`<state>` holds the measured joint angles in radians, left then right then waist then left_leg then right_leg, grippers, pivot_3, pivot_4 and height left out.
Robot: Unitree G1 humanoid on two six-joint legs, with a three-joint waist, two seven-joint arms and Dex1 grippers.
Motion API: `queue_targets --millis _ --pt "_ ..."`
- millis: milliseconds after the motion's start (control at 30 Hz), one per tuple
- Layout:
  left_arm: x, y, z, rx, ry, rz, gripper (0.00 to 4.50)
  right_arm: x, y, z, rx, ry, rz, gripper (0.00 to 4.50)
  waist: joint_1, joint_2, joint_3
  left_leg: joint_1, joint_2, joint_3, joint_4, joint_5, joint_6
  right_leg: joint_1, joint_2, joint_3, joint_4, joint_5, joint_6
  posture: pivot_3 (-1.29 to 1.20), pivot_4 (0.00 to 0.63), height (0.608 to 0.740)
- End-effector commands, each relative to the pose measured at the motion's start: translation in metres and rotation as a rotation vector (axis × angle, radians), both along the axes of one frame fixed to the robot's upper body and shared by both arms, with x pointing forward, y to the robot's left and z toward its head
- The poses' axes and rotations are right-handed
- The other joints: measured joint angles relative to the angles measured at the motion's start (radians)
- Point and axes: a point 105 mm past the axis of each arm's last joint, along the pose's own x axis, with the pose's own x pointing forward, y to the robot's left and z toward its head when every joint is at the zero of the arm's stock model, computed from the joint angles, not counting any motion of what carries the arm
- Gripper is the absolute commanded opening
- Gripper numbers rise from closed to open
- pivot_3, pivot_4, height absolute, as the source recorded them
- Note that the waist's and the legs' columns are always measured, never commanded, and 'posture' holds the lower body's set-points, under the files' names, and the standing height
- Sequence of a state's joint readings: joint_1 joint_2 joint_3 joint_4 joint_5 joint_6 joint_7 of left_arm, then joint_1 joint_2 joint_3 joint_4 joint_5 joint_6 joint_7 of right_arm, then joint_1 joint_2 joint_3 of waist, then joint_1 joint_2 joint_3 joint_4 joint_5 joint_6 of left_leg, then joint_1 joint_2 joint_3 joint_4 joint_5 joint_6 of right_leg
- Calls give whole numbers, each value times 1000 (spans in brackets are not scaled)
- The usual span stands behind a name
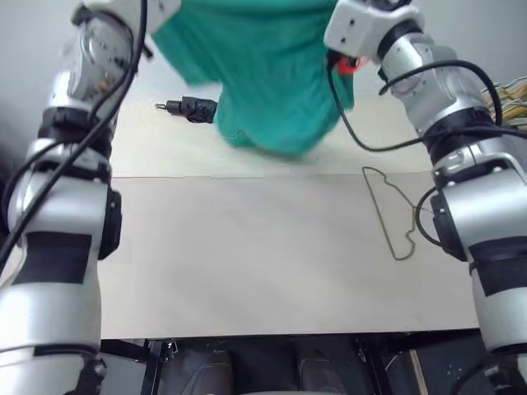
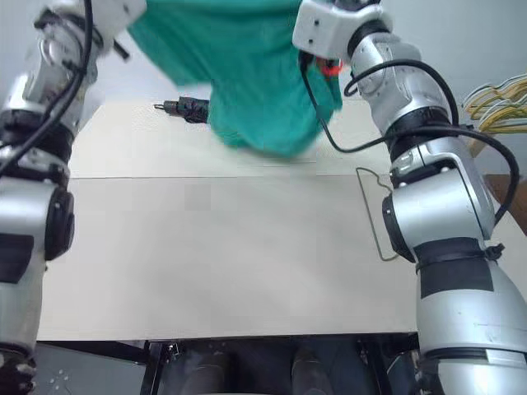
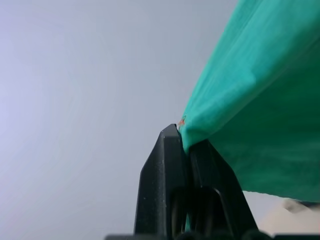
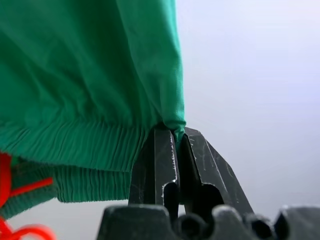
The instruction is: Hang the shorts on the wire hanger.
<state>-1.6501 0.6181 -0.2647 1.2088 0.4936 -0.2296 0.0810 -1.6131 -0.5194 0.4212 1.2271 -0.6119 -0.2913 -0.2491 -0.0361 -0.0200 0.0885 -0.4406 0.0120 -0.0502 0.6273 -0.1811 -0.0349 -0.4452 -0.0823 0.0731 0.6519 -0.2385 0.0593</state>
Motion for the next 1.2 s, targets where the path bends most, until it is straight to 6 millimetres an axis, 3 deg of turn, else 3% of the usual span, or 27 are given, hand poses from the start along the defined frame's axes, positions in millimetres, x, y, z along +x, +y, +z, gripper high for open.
queue_targets --millis 33,167,267,333,533,633,733,833,1033,1200 --pt "-18 2 27 9 -121 -16 37 -15 -38 22 81 -125 -36 0 3 0 0 0 -1 0 0 0 0 1 -1 0 -1 0 0 33 50 740" --pt "-8 -16 -11 125 37 -184 37 -10 -42 -18 38 -12 74 0 7 0 1 9 -2 1 -1 -2 3 14 -1 -1 -10 -2 3 40 63 740" --pt "-13 -13 -60 223 211 -315 37 -12 -38 -79 -121 142 208 0 -8 0 1 20 -2 1 -1 -2 4 25 -1 -1 -10 -2 3 32 60 740" --pt "-21 -9 -89 284 317 -364 37 -19 -36 -109 -201 226 280 0 -17 0 1 21 -2 1 1 -1 4 24 -1 0 -6 -2 3 28 62 740" --pt "-67 -8 -187 435 727 -524 37 -53 -33 -189 -400 509 517 0 -66 2 5 22 -1 -1 0 2 2 24 -1 0 -4 -1 1 -6 76 740" --pt "-92 11 -228 577 936 -524 37 -64 -40 -222 -396 759 573 0 -85 1 7 27 0 0 1 2 2 29 0 0 -4 0 0 -5 76 740" --pt "-114 24 -253 628 1117 -561 37 -78 -46 -247 -424 966 605 0 -88 1 13 44 3 -1 1 1 4 47 4 0 -6 -1 0 -7 68 740" --pt "-150 28 -282 701 1340 -683 37 -94 -43 -261 -406 1079 665 0 -87 1 13 58 5 0 0 1 4 60 4 0 -6 -9 2 -6 67 740" --pt "-183 11 -303 669 1481 -821 37 -127 -44 -293 -493 1288 690 0 -65 1 14 55 6 1 2 -1 6 58 5 0 -6 -10 2 -30 76 740" --pt "-204 3 -309 649 1548 -909 37 -140 -48 -301 -510 1294 680 0 -56 1 14 54 6 2 2 -2 8 57 5 0 -6 -11 1 -47 71 740"
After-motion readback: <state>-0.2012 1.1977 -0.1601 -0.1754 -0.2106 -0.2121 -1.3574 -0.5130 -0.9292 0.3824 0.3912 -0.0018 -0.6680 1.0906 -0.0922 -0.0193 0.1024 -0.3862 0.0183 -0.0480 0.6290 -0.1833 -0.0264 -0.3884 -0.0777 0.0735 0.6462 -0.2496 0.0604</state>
